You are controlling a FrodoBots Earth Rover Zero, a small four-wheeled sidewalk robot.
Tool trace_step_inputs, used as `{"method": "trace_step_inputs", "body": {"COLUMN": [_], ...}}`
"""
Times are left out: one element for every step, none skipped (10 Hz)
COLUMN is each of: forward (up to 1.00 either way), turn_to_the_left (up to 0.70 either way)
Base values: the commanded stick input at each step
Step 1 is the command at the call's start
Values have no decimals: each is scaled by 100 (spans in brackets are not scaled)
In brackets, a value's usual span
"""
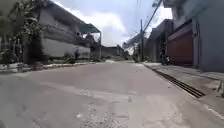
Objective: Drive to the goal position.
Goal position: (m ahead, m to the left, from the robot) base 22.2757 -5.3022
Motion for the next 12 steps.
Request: {"method": "trace_step_inputs", "body": {"forward": [100, 100, 100, 100, 100, 100, 100, 100, 100, 100, 100, 100], "turn_to_the_left": [0, 0, 0, 0, 0, 0, 0, 0, 0, 0, 0, 0]}}
